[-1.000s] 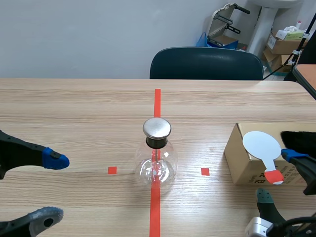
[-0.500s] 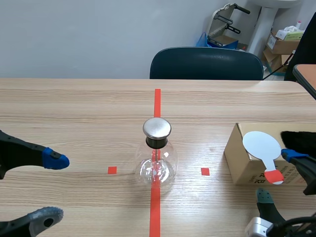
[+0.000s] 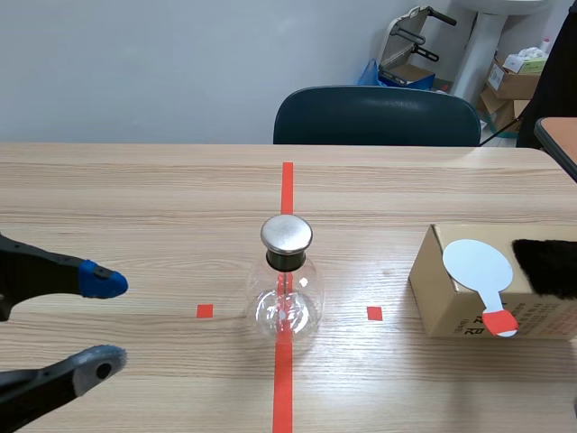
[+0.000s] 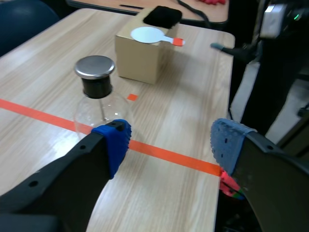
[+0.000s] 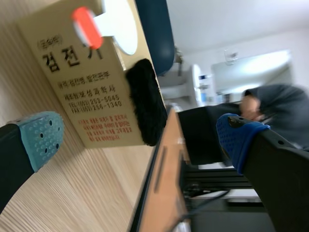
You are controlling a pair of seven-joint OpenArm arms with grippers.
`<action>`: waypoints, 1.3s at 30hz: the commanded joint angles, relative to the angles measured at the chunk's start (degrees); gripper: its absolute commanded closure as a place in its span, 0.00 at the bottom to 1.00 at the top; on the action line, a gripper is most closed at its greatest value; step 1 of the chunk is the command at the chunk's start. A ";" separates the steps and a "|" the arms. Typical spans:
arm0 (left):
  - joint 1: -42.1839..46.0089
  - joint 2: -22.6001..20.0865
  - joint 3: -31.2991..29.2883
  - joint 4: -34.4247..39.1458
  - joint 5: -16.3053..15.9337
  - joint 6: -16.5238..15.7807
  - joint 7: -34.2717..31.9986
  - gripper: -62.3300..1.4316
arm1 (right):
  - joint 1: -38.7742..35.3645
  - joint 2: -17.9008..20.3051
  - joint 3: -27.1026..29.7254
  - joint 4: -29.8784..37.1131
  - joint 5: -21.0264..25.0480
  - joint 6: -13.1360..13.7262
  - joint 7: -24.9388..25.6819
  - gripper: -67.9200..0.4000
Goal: Do the electroscope experiment
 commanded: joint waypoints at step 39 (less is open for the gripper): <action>12.46 24.24 -33.57 0.46 1.84 19.04 29.88 0.32 | 20.61 10.38 -11.37 28.87 45.92 43.30 -31.56 0.00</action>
